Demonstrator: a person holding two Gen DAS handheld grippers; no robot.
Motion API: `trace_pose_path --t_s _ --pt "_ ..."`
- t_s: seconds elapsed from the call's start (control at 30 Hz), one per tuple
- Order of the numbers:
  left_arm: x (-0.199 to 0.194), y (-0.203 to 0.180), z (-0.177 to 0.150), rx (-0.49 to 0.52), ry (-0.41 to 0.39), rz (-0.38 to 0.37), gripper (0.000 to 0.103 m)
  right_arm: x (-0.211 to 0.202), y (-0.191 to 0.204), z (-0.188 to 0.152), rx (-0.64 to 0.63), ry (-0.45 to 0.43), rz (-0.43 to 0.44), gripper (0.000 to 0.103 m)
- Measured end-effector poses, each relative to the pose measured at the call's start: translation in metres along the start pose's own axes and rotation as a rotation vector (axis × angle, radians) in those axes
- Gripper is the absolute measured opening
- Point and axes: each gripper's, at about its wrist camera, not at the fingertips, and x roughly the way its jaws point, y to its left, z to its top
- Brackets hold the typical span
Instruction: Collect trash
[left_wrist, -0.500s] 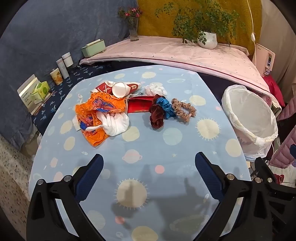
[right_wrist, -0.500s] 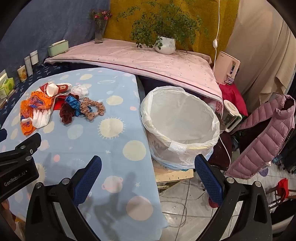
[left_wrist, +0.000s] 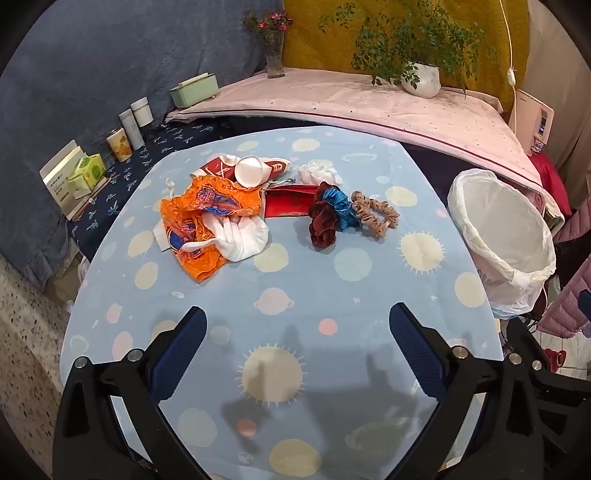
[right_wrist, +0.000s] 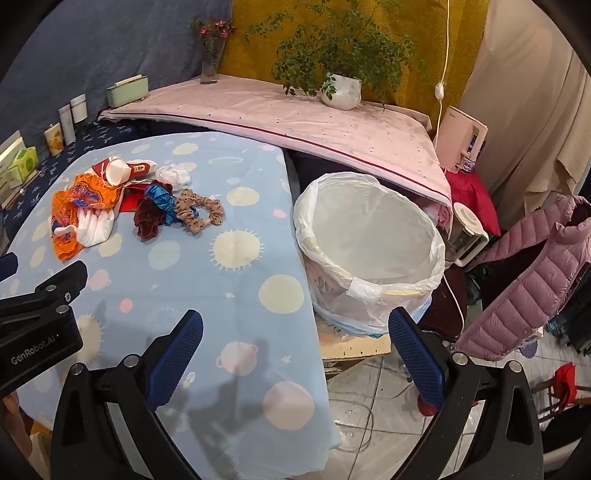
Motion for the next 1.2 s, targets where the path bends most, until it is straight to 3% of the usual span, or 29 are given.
trace_pose_path --t_s 1.2 --pt "-0.007 0.003 -0.008 -0.007 -0.008 -0.003 0.095 -0.01 -0.002 -0.002 -0.001 -0.006 0.002 0.096"
